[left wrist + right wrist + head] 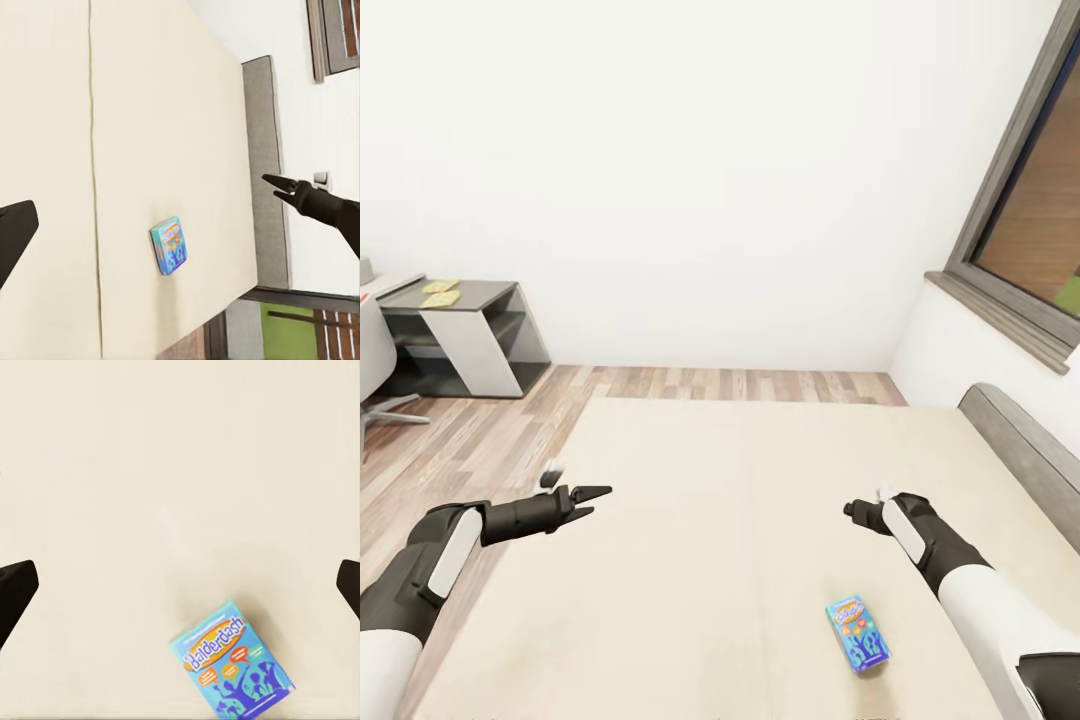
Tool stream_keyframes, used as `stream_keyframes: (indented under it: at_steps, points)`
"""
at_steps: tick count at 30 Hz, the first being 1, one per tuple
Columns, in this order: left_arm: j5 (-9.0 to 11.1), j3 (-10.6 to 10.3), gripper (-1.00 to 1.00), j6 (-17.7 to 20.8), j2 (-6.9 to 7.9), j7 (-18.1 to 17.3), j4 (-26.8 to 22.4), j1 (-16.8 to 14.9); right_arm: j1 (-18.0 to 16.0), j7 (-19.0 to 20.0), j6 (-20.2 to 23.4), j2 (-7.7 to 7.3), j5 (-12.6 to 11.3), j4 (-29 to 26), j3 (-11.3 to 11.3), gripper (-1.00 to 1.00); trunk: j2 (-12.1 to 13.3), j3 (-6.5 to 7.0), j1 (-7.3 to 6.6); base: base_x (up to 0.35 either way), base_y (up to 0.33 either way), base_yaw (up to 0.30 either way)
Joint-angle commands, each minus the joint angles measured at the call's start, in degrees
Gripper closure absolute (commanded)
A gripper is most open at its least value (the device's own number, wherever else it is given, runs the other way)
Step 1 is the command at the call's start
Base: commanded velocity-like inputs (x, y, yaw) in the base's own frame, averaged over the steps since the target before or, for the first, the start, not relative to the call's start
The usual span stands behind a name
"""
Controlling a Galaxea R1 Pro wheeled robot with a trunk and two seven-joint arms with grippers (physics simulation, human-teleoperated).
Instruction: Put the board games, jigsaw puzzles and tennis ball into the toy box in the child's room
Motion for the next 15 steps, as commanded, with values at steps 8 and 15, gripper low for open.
stream_keyframes:
  at_steps: [8,15]
  points:
    - [-0.2,-0.1,-1.00,0.2,0.00,-1.6,0.0,0.1,0.0,-0.4,-0.2,-0.58,-0.4,4.1,0.4,-1.00,-0.1,-0.87,0.03,0.000,0.000,0.000]
    - [-0.2,-0.2,-1.00,0.2,-0.06,-1.9,0.0,0.1,0.2,-0.2,-2.9,-0.14,-0.4,4.7,0.4,-1.00,-0.1,-1.53,0.03,0.000,0.000,0.000]
